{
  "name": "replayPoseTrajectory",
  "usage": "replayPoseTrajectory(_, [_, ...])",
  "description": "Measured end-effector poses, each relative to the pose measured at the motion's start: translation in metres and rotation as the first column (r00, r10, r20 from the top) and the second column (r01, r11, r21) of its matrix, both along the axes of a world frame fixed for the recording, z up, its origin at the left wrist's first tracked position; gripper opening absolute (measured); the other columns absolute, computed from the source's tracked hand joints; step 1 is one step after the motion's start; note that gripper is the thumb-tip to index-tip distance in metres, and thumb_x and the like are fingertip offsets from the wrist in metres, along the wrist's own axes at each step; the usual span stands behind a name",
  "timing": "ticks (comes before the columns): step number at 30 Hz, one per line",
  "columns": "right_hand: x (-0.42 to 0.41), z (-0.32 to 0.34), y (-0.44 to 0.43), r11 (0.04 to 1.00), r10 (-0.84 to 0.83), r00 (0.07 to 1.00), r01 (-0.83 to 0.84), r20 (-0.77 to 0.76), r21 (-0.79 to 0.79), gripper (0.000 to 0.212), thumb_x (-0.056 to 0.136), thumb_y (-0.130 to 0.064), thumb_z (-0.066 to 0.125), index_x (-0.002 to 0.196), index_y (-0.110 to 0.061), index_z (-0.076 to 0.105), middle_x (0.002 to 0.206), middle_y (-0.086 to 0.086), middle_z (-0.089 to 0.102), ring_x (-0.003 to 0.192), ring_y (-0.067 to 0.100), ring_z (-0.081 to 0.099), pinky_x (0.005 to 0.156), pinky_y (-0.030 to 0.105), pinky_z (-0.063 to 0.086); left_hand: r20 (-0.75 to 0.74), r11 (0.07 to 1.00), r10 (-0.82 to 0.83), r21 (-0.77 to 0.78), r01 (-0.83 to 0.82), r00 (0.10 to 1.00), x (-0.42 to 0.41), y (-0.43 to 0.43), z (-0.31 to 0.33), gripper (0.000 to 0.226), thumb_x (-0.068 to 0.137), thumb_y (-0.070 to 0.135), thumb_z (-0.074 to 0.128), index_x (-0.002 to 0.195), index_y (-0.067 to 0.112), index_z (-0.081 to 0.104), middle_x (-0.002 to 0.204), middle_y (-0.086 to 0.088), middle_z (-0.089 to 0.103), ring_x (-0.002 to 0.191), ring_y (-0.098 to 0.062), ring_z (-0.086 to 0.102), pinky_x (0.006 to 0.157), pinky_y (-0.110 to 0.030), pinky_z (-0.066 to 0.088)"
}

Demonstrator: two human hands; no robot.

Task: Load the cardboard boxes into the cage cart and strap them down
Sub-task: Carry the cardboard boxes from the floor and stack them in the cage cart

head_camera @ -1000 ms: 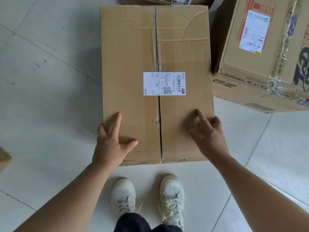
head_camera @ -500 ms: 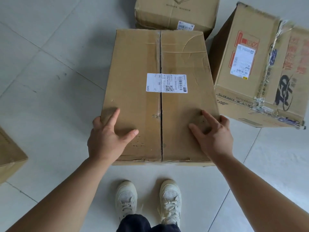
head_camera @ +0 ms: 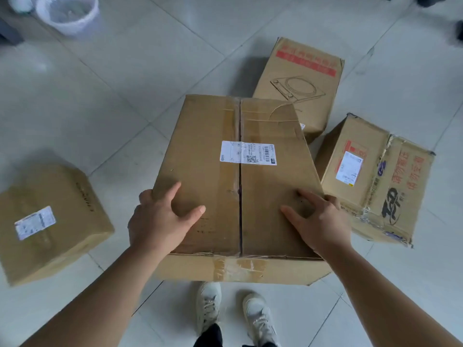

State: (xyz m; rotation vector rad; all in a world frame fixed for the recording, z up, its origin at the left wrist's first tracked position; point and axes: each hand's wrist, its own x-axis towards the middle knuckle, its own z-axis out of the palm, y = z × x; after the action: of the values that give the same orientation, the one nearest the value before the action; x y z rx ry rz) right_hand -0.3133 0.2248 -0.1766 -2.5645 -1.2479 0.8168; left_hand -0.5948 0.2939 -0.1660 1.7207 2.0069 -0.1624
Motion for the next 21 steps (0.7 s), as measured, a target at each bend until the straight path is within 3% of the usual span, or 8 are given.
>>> replayPoseTrajectory(10, [-0.045, 0.185, 0.034, 0.945, 0.288, 0.957, -0.29, 0.033, 0.15, 0.064, 0.071, -0.07, 0.055, 0.131, -0.048, 0.047, 0.133, 0.006, 0.041, 0.115, 0.027, 0.053, 0.095, 0.042, 0.048, 0.083, 0.933, 0.305, 0.174, -0.315, 0.949, -0.051, -0.048, 0.178, 0.084, 0.065, 0.082, 0.049, 0.14, 0.048, 0.033, 0.141, -0.007, 0.034, 0.117, -0.031, 0.051, 0.094, -0.041, 0.045])
replayPoseTrajectory(16, [-0.08, 0.279, 0.031, 0.837, 0.5, 0.86, -0.511, 0.104, 0.196, 0.064, 0.071, -0.072, 0.054, 0.129, -0.046, 0.048, 0.13, 0.006, 0.042, 0.107, 0.027, 0.056, 0.085, 0.037, 0.048, 0.133, 0.818, 0.514, 0.223, -0.53, 0.848, -0.073, -0.117, 0.263, 0.084, 0.066, 0.083, 0.048, 0.141, 0.049, 0.031, 0.139, -0.005, 0.036, 0.118, -0.027, 0.051, 0.091, -0.039, 0.045])
replayPoseTrajectory(21, [-0.121, 0.33, 0.011, 0.724, 0.644, 0.758, -0.648, 0.102, 0.237, 0.065, 0.067, -0.074, 0.053, 0.127, -0.049, 0.047, 0.131, 0.005, 0.041, 0.108, 0.029, 0.056, 0.088, 0.04, 0.047, 0.159, 0.699, 0.65, 0.257, -0.667, 0.743, -0.096, -0.19, 0.31, 0.084, 0.066, 0.084, 0.048, 0.14, 0.048, 0.033, 0.14, -0.003, 0.034, 0.111, -0.024, 0.056, 0.088, -0.038, 0.048])
